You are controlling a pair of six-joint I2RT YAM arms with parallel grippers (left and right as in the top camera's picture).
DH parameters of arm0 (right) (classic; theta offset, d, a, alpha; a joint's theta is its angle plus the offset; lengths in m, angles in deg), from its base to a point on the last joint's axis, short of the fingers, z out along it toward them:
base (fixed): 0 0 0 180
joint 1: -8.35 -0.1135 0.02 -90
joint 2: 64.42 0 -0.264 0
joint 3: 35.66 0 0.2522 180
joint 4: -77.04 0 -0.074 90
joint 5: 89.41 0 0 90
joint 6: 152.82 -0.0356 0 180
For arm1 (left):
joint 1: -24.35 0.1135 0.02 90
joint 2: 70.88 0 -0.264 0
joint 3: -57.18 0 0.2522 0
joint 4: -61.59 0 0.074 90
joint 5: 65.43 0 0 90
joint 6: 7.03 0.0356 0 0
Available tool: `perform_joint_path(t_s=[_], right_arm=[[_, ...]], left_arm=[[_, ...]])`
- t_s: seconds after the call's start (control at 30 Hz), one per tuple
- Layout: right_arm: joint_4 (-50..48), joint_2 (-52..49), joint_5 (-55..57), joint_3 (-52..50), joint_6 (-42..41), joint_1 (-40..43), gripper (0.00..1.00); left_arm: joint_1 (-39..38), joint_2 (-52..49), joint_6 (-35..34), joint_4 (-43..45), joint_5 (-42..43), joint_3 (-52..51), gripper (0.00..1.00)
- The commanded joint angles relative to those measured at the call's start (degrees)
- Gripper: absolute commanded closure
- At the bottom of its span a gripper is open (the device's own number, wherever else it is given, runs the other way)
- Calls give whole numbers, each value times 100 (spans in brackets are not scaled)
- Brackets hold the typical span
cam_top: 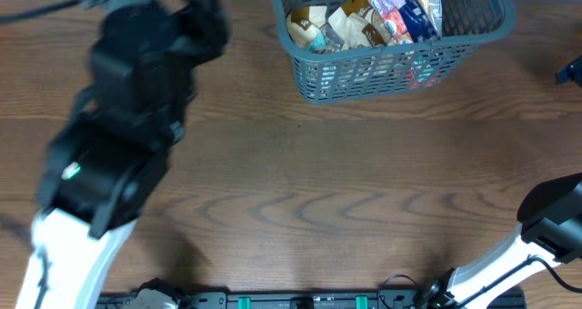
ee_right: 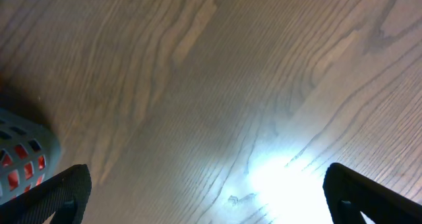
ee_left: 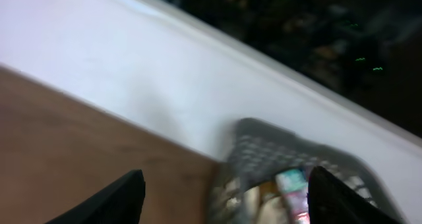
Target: Pack container
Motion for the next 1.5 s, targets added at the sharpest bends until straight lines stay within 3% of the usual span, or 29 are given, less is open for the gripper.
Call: perform_joint_path(t_s=[0.0,0.57,0.7,0.83,1.07,1.27,1.47], right_arm=[[-9,13,2,-13,-74,31,1],[-9,13,2,-13,-74,31,1],[-9,13,2,-13,-74,31,1],[-9,13,2,-13,-74,31,1],[-9,13,2,-13,-74,31,1],[-9,13,2,-13,-74,31,1],[-9,13,2,-13,-74,31,1]], left_arm=[[205,474,225,-544,-164,20,33],[439,2798,649,-3460,-140,20,33],[439,3095,647,-4087,-138,20,26],[439,3281,647,-4494,-133,20,22],[439,3355,649,-4927,-118,20,1],[439,3355,649,-5694,-118,20,1],[439,3355,651,-5744,-118,-2,1]])
